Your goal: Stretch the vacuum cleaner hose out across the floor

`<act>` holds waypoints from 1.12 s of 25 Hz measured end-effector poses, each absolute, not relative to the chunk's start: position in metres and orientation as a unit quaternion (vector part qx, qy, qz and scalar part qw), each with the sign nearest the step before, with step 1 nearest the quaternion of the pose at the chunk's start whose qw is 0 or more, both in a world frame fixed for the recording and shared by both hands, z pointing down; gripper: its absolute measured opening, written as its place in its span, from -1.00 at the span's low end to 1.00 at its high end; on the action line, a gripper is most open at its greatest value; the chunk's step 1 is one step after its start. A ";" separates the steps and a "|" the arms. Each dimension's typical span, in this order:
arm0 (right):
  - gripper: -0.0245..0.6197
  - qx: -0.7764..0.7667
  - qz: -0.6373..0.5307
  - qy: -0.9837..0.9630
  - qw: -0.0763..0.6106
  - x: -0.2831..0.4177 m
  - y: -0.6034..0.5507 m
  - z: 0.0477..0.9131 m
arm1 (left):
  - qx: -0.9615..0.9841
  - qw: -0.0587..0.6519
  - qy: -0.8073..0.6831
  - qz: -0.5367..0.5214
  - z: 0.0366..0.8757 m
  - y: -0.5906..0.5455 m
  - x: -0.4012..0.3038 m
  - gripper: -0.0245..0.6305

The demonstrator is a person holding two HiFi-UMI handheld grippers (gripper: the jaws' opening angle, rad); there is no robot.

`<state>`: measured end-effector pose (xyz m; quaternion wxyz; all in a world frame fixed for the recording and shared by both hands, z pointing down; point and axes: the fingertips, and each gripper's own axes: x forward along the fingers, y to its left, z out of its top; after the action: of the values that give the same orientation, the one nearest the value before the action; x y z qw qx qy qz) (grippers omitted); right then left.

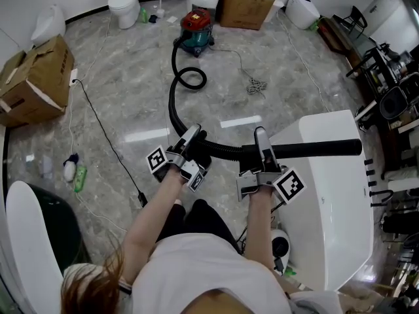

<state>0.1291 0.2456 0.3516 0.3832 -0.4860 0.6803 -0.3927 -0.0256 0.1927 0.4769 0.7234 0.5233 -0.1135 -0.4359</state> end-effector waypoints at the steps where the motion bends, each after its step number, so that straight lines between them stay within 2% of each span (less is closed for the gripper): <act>1: -0.35 -0.486 -0.396 0.676 0.388 0.130 0.246 0.355 | 0.528 0.720 -0.114 -0.435 0.475 0.192 -0.027 -0.32; 20: -0.34 -0.462 -0.515 0.578 0.432 0.132 0.249 0.422 | 0.562 0.674 -0.129 -0.463 0.442 0.168 -0.048 -0.49; 24: -0.16 -0.458 -0.534 0.572 0.422 0.122 0.249 0.432 | 0.585 0.656 -0.135 -0.457 0.433 0.161 -0.053 -0.49; 28: -0.11 -0.451 -0.553 0.561 0.421 0.111 0.250 0.442 | 0.605 0.639 -0.144 -0.452 0.425 0.155 -0.058 -0.49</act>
<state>0.1106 0.2500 0.4420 0.4208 -0.4507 0.5605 -0.5528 -0.0576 0.1545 0.4251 0.6394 0.6050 -0.1436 -0.4522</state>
